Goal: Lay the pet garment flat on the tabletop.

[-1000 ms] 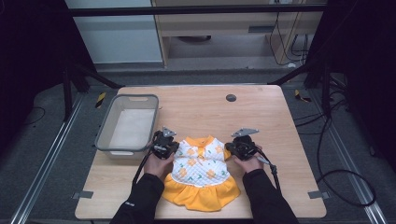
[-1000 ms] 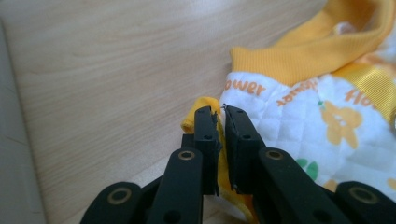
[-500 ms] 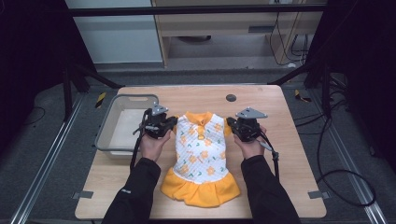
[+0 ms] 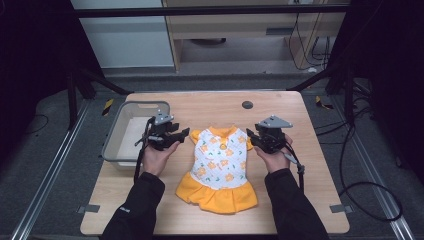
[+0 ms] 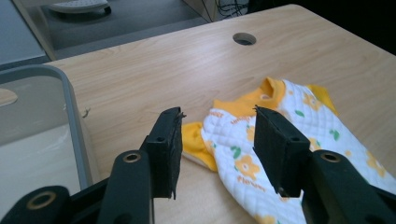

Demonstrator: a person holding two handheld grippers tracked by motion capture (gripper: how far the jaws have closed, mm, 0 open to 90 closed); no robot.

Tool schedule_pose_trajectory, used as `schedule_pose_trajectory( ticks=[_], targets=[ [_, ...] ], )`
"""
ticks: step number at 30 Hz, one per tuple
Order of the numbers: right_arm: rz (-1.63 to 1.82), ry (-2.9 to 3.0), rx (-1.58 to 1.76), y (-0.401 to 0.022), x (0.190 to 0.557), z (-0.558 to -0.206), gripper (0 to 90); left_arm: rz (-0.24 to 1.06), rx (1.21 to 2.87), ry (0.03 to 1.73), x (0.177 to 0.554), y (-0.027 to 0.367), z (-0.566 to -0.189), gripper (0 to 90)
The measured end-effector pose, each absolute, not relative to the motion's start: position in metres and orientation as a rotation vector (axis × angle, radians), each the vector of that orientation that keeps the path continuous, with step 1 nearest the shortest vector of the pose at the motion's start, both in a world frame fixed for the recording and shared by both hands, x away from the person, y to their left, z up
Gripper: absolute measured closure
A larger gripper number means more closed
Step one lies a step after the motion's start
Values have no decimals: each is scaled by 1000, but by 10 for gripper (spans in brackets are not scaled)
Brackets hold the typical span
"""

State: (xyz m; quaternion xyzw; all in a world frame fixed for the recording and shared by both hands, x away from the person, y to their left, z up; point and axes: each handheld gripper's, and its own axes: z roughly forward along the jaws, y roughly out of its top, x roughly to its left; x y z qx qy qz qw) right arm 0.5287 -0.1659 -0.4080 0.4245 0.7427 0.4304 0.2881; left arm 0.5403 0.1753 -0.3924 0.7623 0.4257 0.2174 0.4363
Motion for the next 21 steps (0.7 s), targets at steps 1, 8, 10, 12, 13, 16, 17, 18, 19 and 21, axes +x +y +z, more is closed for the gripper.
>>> schedule_pose_trajectory(
  ticks=[1,8,10,12,13,16,17,18,19,21],
  targets=[
    [1150,1994,1132,-167,526,-407,596,541,1919,1027,531,177,-392,528],
    [1180,2071,1104,-174,496,-411,568,515,1998,973,491,189,-408,559],
    [1176,2095,1100,-176,486,-416,562,495,2004,971,481,194,-415,564],
    [1184,2113,1096,-177,479,-420,560,495,2031,971,471,199,-422,570],
    [1188,2120,1100,-178,475,-422,556,490,2037,973,467,202,-426,571],
    [1193,2146,1102,-181,465,-429,547,471,2052,986,458,208,-436,571],
    [1201,2153,1104,-182,462,-432,546,464,2056,989,455,210,-439,571],
    [1210,2156,1106,-183,458,-434,545,455,2055,995,453,211,-442,570],
    [1217,2160,1107,-184,455,-436,544,443,2059,999,451,211,-446,570],
    [1227,2178,1116,-186,449,-443,536,415,2078,1009,447,211,-455,570]
  ],
)
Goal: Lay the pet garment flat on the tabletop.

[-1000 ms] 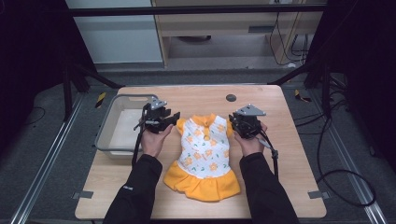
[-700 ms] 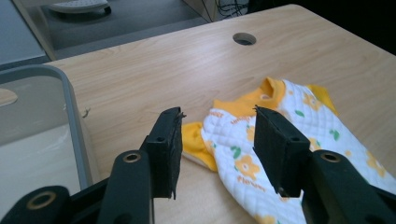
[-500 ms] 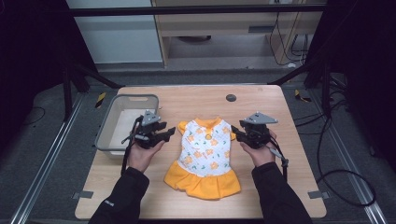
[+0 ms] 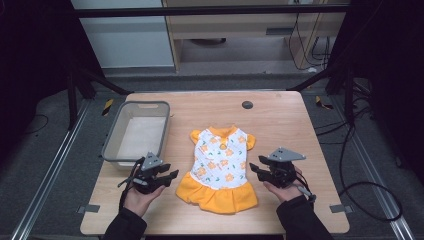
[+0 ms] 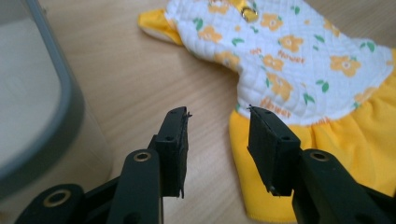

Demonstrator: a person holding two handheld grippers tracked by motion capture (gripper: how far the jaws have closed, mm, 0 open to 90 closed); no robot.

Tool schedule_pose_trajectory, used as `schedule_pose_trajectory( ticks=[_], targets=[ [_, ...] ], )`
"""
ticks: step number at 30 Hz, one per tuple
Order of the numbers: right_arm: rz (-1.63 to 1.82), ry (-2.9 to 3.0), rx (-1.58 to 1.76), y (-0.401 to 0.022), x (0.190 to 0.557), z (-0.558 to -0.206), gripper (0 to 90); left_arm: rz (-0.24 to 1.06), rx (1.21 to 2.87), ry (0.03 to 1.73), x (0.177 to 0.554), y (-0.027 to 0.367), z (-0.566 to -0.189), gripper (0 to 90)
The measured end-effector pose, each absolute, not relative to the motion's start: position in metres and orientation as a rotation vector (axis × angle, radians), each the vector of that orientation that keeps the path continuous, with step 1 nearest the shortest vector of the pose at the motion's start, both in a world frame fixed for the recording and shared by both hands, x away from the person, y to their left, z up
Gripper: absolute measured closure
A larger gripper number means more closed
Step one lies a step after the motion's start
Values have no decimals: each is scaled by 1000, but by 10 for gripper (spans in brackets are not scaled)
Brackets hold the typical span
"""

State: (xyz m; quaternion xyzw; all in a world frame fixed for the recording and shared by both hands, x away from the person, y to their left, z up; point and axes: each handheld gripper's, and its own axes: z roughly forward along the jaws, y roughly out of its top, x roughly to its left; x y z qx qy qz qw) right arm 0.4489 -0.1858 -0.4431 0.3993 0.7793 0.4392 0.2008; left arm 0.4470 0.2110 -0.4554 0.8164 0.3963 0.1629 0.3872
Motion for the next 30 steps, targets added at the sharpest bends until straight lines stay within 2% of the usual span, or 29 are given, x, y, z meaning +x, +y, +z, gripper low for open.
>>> schedule_pose_trajectory(
  ticks=[8,14,21,26,30],
  targets=[
    [1202,2274,1151,-188,432,-467,569,318,2158,1018,440,201,-477,623],
    [1172,2348,1151,-185,420,-482,604,306,2229,1021,440,194,-488,693],
    [1166,2391,1169,-183,417,-489,665,285,2236,1016,438,191,-490,786],
    [1134,2447,1179,-180,418,-494,752,266,2243,1011,436,190,-489,841],
    [1121,2474,1189,-180,419,-495,858,239,2253,1002,433,190,-488,854]
  ],
)
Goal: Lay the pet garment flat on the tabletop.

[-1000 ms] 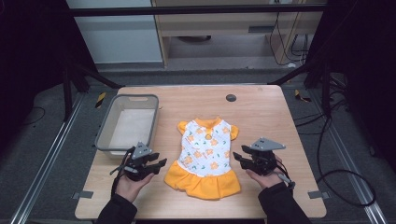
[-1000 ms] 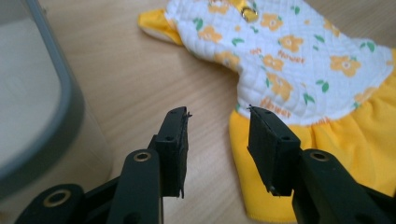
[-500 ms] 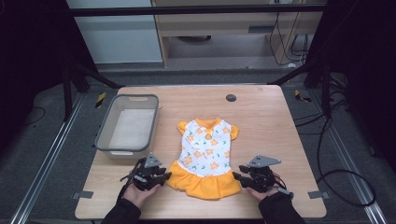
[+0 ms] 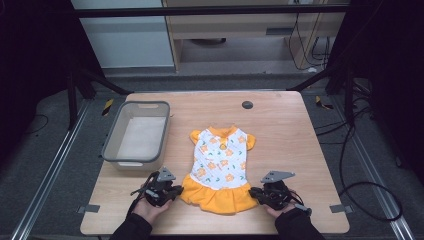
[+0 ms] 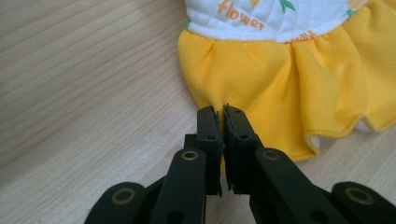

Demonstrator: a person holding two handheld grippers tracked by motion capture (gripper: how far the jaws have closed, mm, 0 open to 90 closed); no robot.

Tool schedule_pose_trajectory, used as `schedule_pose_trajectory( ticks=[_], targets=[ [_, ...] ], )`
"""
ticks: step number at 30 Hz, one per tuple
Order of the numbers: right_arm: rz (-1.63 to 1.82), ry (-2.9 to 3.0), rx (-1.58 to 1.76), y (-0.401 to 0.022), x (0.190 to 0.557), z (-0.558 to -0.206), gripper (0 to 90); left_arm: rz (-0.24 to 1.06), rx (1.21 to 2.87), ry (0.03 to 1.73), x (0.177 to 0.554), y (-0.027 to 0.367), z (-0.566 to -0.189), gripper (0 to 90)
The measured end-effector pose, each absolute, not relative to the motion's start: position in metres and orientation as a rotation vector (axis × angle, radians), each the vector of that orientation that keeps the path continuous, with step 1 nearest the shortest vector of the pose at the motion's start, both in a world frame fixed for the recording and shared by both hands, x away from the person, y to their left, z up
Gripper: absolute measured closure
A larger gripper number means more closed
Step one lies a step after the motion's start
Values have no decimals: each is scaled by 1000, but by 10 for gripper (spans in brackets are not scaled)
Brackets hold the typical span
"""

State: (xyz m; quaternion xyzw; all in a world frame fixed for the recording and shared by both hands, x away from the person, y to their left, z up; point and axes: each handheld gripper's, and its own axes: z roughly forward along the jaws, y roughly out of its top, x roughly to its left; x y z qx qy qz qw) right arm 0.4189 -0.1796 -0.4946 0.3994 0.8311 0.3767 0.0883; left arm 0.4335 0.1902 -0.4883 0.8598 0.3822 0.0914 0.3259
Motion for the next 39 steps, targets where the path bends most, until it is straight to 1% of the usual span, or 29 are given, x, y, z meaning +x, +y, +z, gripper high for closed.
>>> schedule_pose_trajectory(
  ticks=[3,8,13,14,17,18,20,22,25,27,28,29,33,34,36,39],
  targets=[
    [1126,2487,1188,-181,419,-493,881,229,2265,990,430,190,-487,858],
    [1121,2463,1196,-185,419,-489,885,206,2268,977,420,188,-486,858],
    [1119,2450,1209,-190,418,-486,882,236,2290,944,410,182,-487,853],
    [1111,2453,1202,-191,419,-486,879,241,2288,943,410,182,-487,845],
    [1103,2465,1203,-189,418,-487,859,253,2269,948,411,186,-486,754],
    [1112,2448,1198,-190,416,-485,806,258,2255,952,411,187,-485,739],
    [1142,2426,1185,-192,415,-482,798,281,2231,945,412,190,-479,710],
    [1175,2387,1175,-194,415,-477,777,331,2175,929,414,193,-468,702],
    [1188,2350,1161,-196,418,-472,773,358,2151,917,418,191,-460,716],
    [1222,2305,1151,-196,424,-465,801,389,2133,893,423,187,-453,769],
    [1222,2305,1151,-196,424,-465,801,414,2134,875,425,184,-451,769],
    [1249,2280,1133,-194,427,-462,828,426,2127,870,431,179,-447,808],
    [1273,2267,1122,-187,434,-461,867,409,2090,885,449,166,-442,862],
    [1278,2268,1122,-183,436,-462,875,409,2090,885,449,166,-442,869],
    [1270,2279,1114,-176,440,-465,879,399,2080,896,463,152,-444,879],
    [1266,2300,1108,-167,448,-472,883,393,2094,903,472,143,-450,879]
  ],
)
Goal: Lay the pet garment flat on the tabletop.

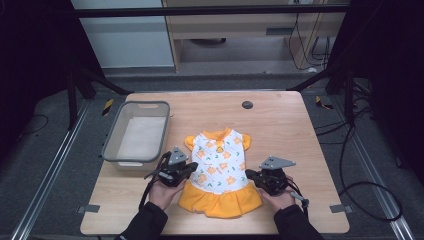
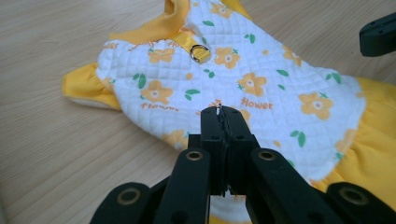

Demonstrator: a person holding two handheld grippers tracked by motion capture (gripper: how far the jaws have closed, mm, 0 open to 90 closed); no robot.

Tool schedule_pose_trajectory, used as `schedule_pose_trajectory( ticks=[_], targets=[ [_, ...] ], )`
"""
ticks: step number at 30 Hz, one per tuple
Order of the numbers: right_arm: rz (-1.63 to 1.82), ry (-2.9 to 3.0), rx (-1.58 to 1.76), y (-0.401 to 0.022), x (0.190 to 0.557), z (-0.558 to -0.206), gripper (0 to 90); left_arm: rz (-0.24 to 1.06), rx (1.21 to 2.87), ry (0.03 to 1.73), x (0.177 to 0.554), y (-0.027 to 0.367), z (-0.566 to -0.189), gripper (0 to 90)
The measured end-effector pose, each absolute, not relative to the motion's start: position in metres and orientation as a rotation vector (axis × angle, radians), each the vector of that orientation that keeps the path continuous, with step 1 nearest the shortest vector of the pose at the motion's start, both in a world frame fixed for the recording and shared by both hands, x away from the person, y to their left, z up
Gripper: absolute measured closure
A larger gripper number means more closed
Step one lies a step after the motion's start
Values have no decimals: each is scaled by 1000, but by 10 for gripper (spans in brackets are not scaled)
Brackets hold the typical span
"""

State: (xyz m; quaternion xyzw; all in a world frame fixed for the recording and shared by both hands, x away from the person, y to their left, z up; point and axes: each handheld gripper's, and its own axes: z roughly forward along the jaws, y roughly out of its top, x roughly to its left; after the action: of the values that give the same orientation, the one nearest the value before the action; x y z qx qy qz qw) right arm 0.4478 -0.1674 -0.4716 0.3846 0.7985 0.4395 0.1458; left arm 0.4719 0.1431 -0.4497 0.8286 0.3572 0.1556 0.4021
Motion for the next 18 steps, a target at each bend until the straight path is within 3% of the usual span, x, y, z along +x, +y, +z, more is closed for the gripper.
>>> schedule_pose_trajectory(
  ticks=[7,18],
  targets=[
    [1177,2373,1101,-154,455,-488,879,377,2198,936,492,131,-482,868],
    [1101,2438,1086,-150,447,-497,886,370,2196,964,494,139,-495,862]
  ],
)
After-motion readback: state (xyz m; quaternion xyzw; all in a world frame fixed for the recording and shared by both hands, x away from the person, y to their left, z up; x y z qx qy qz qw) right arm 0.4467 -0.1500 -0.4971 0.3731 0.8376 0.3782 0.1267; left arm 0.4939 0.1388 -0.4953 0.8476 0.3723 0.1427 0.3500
